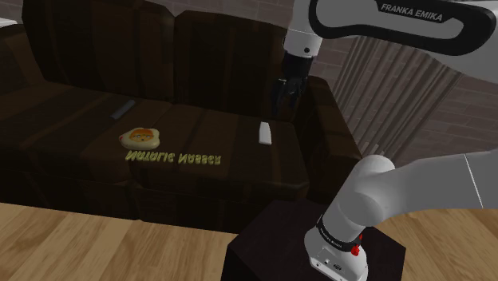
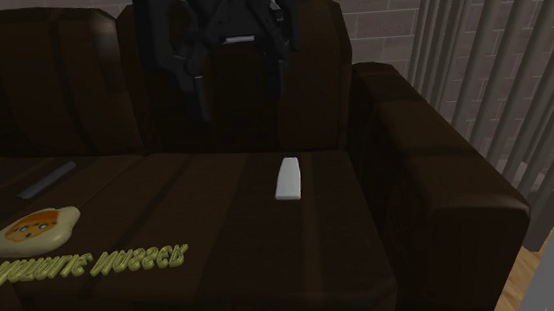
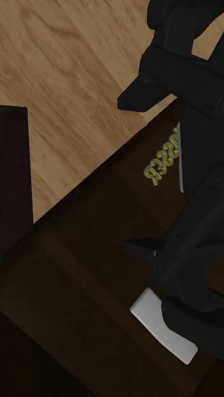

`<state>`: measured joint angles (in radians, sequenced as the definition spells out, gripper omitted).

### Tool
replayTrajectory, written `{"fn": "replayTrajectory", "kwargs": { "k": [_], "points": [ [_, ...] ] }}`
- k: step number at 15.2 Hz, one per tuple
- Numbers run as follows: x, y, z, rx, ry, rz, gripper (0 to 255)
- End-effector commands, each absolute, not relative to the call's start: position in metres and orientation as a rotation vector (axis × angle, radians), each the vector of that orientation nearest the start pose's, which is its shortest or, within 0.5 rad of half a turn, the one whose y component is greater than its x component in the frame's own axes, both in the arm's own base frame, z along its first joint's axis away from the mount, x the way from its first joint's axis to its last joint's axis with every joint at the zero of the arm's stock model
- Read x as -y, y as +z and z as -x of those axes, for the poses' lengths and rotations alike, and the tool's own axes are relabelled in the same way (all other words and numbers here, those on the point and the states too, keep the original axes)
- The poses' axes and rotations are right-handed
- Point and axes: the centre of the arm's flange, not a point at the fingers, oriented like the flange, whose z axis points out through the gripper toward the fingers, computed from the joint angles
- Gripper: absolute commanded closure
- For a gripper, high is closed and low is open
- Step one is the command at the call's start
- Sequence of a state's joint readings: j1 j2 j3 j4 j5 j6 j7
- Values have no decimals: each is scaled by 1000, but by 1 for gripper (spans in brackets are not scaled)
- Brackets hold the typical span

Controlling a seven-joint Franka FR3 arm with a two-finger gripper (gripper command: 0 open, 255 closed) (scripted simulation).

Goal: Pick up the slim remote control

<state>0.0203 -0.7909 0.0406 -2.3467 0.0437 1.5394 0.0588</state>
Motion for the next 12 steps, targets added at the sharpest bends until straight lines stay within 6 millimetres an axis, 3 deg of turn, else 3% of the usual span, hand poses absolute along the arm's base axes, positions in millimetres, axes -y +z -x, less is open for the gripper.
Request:
{"fn": "replayTrajectory", "kwargs": {
  "k": [1,12],
  "points": [
    [-27,593,-301,-14,28,3128,0],
    [41,509,-396,-421,24,3106,0]
  ]
}}
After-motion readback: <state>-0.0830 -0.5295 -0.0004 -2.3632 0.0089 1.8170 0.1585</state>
